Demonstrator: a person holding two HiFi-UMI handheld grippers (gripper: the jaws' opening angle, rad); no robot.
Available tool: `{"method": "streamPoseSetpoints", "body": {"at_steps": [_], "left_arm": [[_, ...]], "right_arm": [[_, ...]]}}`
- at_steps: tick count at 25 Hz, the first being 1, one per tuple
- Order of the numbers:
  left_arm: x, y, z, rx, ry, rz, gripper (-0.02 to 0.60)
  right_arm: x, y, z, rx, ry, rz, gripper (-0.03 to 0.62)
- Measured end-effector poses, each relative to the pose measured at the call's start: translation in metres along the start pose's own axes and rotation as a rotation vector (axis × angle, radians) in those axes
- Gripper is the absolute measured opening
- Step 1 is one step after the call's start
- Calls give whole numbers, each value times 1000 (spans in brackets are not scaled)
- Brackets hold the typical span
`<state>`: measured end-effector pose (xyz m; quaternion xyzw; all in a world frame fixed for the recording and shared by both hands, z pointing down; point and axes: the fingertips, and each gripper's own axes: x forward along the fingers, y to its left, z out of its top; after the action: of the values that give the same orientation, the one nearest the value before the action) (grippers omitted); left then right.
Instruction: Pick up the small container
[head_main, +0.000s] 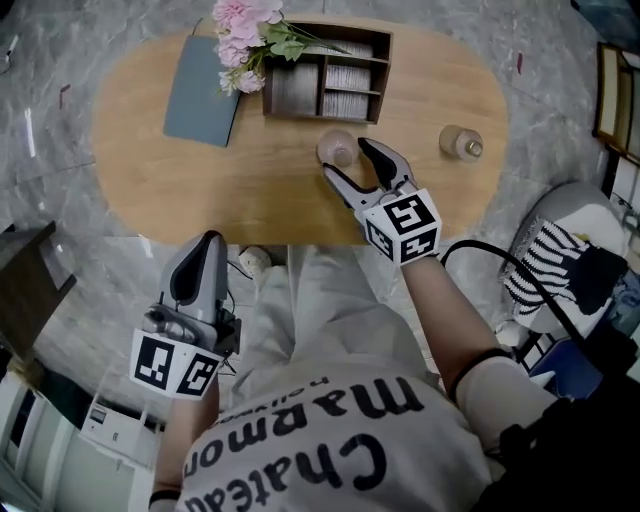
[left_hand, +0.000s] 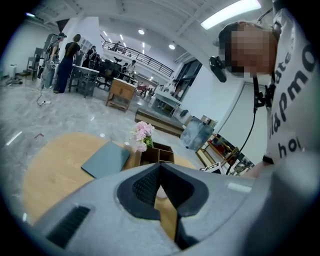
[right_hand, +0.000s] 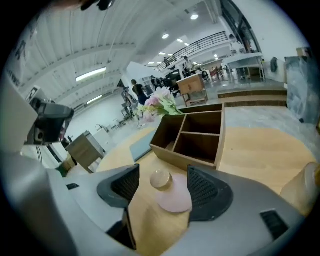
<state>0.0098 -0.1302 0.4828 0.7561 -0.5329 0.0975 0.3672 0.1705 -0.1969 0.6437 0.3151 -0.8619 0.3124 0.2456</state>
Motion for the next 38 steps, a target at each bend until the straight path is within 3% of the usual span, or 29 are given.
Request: {"method": "streamPoseSetpoints", "body": {"at_steps": [5, 8, 15, 19, 28, 35, 38], "left_arm": [[-2, 2, 0, -13, 9, 17, 14], [-3, 2, 0, -22, 5, 24, 14], [-13, 9, -1, -39, -8, 43, 14], [-24, 13, 4, -43, -48, 67, 14], [-49, 12, 28, -10, -114, 88, 14], [-73, 11, 53, -15, -165, 133, 14], [-82, 4, 75, 10, -233, 111, 14]], "right_arm": [[17, -3, -11, -156, 59, -90, 256], [21, -4, -9, -171, 44, -132, 218], [29, -4, -13, -163, 31, -156, 149], [31, -7, -10, -166, 43, -169, 137], [17, -12, -10, -54, 118, -215, 132], [-16, 7, 17, -13, 125, -220, 132], [-29, 14, 53, -11, 62, -223, 132]]}}
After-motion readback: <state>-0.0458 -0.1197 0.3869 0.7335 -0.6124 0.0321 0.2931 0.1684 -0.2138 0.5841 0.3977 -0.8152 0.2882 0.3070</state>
